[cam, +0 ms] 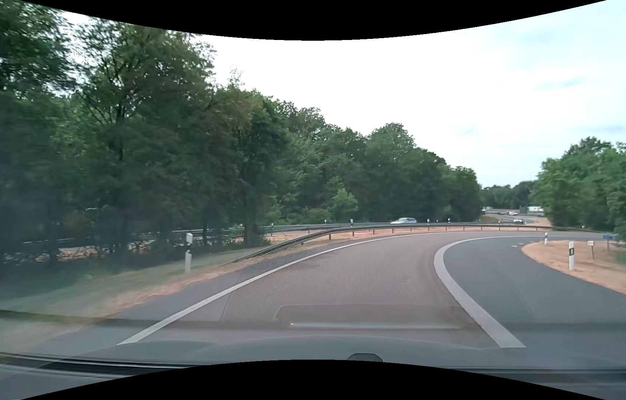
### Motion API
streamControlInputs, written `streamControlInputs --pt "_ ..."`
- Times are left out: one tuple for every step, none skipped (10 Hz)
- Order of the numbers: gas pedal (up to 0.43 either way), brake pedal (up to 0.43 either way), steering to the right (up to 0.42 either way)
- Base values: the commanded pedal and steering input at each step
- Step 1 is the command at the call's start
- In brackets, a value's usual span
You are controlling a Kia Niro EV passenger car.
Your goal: Follow the waypoints while adhering to traffic rules and regulations
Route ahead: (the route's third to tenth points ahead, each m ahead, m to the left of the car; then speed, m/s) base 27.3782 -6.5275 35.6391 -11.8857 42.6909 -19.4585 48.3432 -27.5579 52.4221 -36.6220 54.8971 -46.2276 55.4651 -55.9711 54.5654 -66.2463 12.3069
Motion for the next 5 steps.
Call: streamControlInputs --pt "0.0 0.0 0.089" --pt "0.0 0.0 0.089" --pt "0.0 0.0 0.089" --pt "0.0 0.0 0.089" --pt "0.0 0.0 0.088"
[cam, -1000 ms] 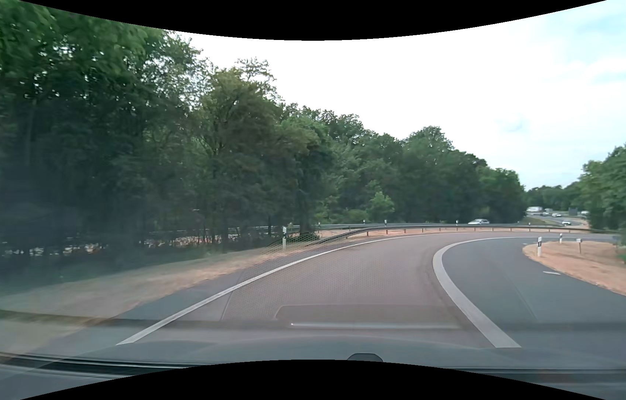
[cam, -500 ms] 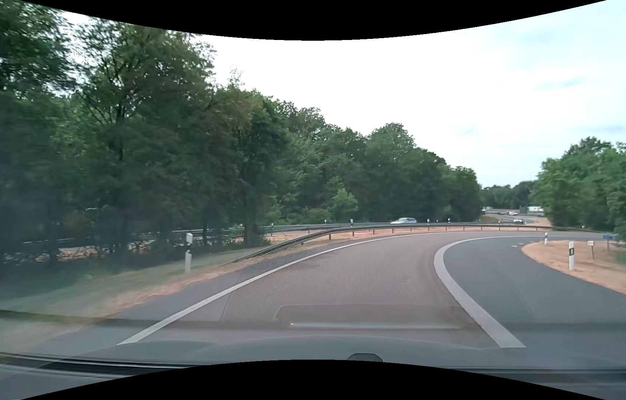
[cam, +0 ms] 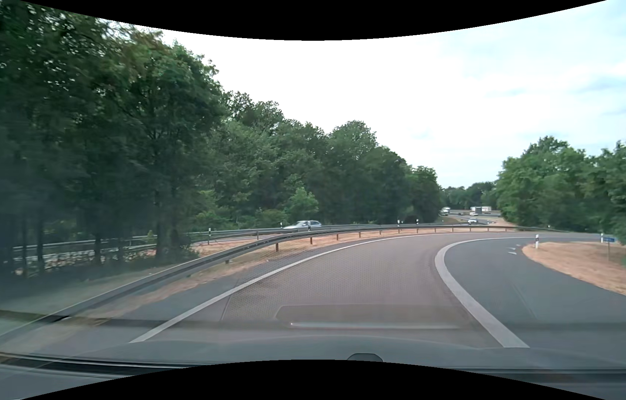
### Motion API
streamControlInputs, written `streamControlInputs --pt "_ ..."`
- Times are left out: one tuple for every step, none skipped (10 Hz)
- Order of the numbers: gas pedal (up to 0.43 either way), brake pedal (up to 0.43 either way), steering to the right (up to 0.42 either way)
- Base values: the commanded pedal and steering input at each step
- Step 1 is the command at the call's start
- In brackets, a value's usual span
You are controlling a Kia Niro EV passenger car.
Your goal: Follow the waypoints while adhering to traffic rules and regulations
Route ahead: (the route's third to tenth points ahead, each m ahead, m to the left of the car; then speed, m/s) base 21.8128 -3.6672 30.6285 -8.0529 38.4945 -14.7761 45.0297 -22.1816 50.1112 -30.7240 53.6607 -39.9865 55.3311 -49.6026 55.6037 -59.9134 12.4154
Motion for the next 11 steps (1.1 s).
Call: streamControlInputs --pt "0.0 0.0 0.088" --pt "0.0 0.0 0.087" --pt "0.0 0.0 0.087" --pt "0.0 0.0 0.087" --pt "0.0 0.0 0.088" --pt "0.0 0.0 0.089" --pt "0.0 0.0 0.09" --pt "0.0 0.0 0.09" --pt "0.0 0.0 0.09" --pt "0.0 0.0 0.09" --pt "0.0 0.0 0.09"
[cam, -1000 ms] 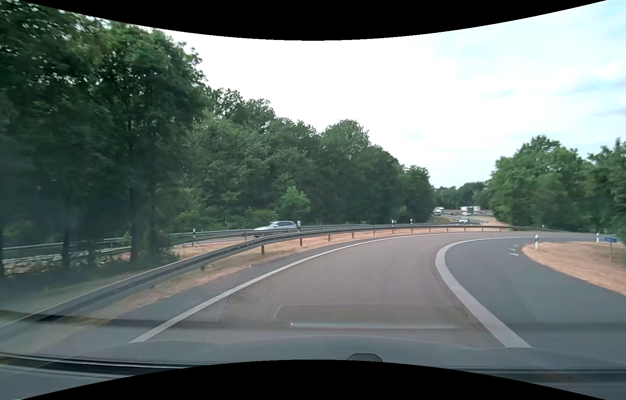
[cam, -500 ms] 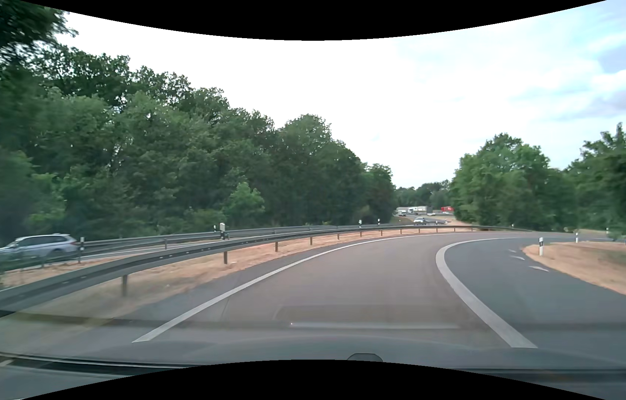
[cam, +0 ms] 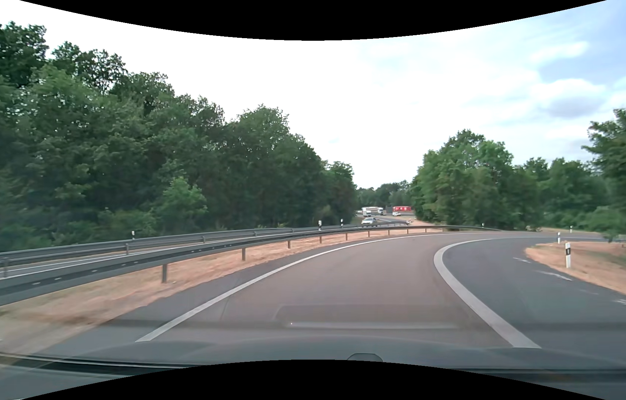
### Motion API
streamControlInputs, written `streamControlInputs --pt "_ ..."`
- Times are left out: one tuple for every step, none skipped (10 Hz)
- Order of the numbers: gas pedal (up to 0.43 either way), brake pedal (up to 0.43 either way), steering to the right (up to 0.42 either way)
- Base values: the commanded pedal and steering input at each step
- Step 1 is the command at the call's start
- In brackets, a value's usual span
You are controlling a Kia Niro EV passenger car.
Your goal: Follow the waypoints while adhering to traffic rules and regulations
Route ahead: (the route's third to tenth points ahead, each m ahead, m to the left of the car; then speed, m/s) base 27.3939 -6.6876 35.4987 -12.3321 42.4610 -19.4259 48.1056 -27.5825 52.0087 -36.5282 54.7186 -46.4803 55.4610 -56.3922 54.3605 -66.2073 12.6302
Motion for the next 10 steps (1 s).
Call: streamControlInputs --pt "0.0 0.0 0.09" --pt "0.0 0.0 0.091" --pt "0.0 0.0 0.093" --pt "0.0 0.0 0.094" --pt "0.0 0.0 0.095" --pt "0.0 0.0 0.095" --pt "0.0 0.0 0.095" --pt "0.0 0.0 0.094" --pt "0.0 0.0 0.095" --pt "0.0 0.0 0.095"
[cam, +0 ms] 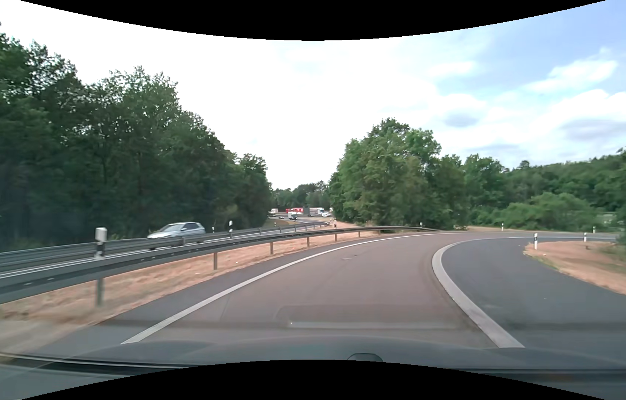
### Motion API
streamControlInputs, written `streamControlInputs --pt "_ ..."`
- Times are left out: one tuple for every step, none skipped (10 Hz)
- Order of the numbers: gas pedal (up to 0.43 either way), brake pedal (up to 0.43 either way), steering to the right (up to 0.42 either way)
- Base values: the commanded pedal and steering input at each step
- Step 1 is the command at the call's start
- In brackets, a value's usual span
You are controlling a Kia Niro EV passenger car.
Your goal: Follow the waypoints while adhering to traffic rules and regulations
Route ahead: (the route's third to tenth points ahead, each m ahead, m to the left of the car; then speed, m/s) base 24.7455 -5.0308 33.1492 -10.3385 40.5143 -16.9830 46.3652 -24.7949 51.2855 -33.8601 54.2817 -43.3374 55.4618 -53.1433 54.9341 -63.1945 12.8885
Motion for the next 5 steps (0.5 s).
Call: streamControlInputs --pt "0.0 0.0 0.094" --pt "0.0 0.0 0.094" --pt "0.0 0.0 0.093" --pt "0.0 0.0 0.089" --pt "0.0 0.0 0.086"
